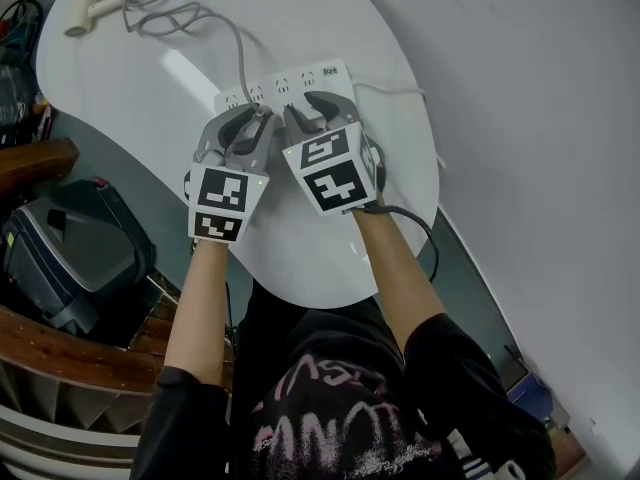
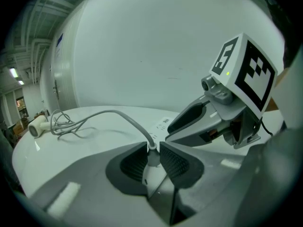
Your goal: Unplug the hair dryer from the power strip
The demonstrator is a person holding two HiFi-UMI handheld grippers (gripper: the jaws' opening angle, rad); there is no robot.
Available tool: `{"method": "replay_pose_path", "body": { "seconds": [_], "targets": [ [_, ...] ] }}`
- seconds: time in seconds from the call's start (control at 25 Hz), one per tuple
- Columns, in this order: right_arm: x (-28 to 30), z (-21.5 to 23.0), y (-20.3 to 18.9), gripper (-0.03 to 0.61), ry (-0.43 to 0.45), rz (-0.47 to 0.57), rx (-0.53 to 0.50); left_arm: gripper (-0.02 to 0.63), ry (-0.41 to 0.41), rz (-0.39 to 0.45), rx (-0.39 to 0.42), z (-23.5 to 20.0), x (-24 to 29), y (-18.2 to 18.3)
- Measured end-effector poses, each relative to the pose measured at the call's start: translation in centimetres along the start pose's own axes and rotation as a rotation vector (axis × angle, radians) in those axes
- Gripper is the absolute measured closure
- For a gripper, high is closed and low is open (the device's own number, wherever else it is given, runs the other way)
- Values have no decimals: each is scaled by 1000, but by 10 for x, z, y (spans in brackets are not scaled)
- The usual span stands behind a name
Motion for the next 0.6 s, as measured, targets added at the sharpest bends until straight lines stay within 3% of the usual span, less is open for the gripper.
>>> {"method": "replay_pose_path", "body": {
  "seconds": [0.6],
  "targets": [
    [4, 1, -1, 434, 3, -55, -4, 549, -14, -40, -2, -2, 0, 2]
  ]
}}
Point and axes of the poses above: the fingertips, and each gripper's own axes: x forward along the fingers, z to its right, y out of its top, the point moved 1 cm from there along -x, backward along the fingers, and after that the axes turned 8 degrees about -x, right-handed, at the moved point
